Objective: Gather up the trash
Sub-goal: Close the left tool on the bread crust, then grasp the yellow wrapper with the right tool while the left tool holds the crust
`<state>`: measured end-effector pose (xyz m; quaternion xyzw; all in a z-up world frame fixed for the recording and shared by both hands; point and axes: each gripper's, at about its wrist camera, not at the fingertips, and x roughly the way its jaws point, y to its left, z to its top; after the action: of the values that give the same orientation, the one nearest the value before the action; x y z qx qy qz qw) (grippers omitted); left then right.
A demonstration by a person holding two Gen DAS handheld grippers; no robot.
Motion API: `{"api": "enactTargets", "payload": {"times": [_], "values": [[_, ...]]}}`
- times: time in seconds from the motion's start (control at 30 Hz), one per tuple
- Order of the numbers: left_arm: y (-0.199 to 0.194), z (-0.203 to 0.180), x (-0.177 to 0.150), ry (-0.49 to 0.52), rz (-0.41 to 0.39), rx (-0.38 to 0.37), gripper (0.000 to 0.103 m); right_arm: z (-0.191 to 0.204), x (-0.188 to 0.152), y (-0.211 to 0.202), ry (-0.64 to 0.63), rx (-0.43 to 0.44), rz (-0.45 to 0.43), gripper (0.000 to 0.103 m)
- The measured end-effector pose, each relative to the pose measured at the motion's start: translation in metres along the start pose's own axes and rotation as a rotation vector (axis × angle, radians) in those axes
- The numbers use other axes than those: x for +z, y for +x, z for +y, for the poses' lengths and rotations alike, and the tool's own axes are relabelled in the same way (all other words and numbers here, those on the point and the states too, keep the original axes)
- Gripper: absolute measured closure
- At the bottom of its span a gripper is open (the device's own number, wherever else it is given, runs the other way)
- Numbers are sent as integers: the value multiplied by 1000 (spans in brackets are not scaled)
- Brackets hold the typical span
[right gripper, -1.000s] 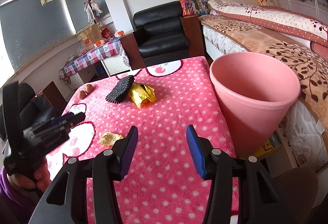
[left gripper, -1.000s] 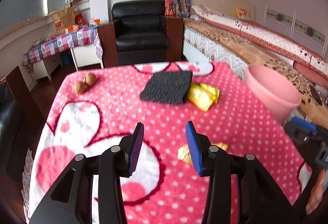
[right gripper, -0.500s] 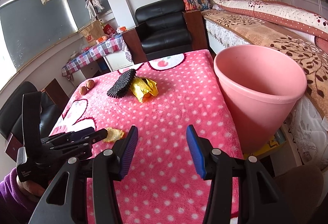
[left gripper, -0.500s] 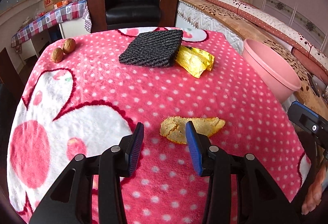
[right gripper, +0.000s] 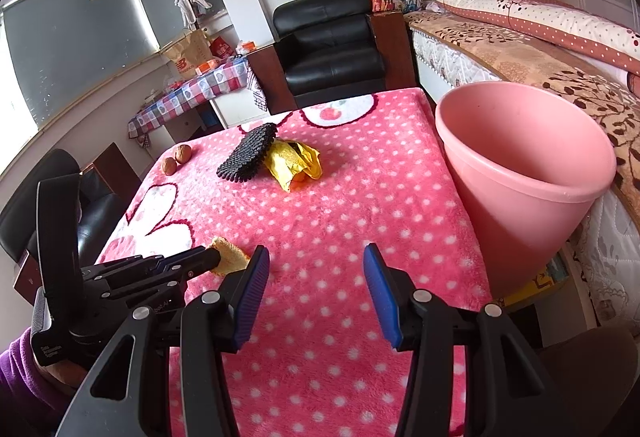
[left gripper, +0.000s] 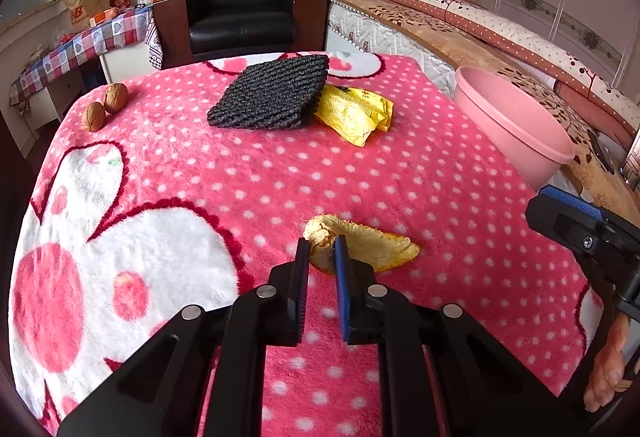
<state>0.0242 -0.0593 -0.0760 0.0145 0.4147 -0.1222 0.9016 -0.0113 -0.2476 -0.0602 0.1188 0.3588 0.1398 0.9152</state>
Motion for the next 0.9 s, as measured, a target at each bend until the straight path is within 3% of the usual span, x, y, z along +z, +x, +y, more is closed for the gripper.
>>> {"api": "enactTargets", "payload": {"times": [0.33,0.57,0.9], "values": [[-23,22,1,-59,-93,44,91,16,30,31,-11,81,28,54],[-20,35,-6,-103,-96,56,91,15,68,75,14,71,55,54],[-23,31,-10,-79,-117,38,91,27,86,137,-63,15,142,54]]}}
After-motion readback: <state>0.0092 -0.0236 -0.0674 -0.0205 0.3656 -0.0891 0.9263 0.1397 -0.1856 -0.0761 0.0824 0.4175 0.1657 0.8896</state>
